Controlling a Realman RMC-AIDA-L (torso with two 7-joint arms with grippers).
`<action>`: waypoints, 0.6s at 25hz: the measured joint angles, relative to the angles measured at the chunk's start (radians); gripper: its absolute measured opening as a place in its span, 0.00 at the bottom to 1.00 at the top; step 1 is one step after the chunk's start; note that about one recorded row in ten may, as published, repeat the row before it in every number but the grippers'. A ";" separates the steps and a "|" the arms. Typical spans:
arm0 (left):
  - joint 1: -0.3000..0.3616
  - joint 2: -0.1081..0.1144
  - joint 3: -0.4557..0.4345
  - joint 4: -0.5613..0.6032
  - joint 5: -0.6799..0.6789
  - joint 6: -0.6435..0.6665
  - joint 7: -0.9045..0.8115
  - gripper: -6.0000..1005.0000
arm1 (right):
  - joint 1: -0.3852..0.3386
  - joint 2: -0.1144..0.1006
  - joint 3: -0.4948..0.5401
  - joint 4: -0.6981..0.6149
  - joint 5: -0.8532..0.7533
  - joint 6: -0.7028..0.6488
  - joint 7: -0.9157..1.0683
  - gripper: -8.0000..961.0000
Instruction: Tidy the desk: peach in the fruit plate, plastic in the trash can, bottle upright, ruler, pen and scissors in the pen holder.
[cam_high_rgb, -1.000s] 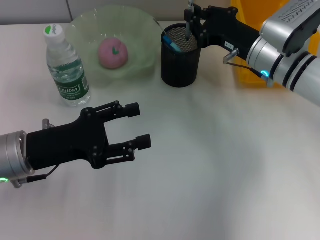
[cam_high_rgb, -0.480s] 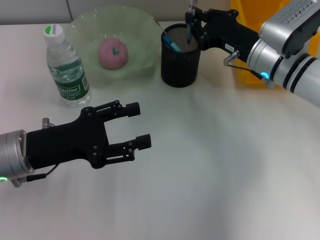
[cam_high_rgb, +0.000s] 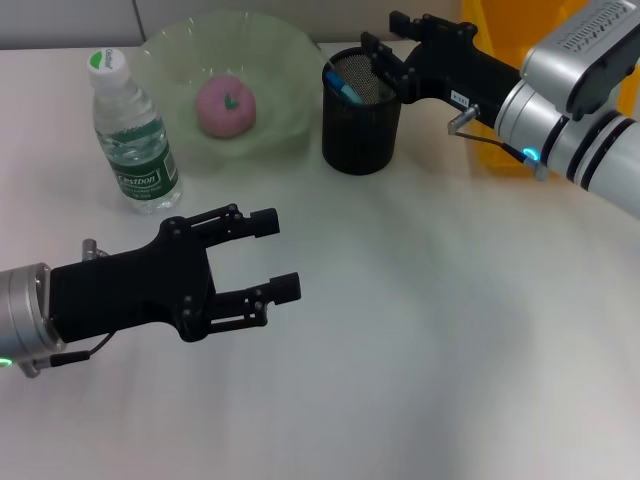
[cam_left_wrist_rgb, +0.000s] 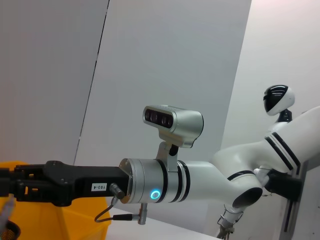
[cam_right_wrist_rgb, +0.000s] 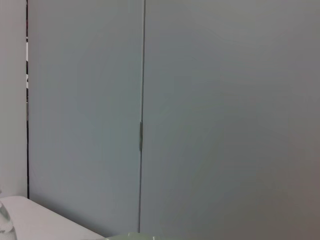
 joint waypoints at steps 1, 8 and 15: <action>0.000 0.000 0.000 0.000 0.000 0.000 0.000 0.77 | -0.002 0.000 0.001 0.000 0.002 -0.002 0.000 0.40; 0.003 0.000 0.002 0.009 0.001 0.005 0.000 0.77 | -0.015 0.000 0.011 0.002 0.005 -0.029 0.004 0.63; -0.002 0.001 0.002 0.013 0.003 0.012 0.000 0.77 | -0.056 0.000 0.028 -0.002 0.006 -0.128 0.019 0.79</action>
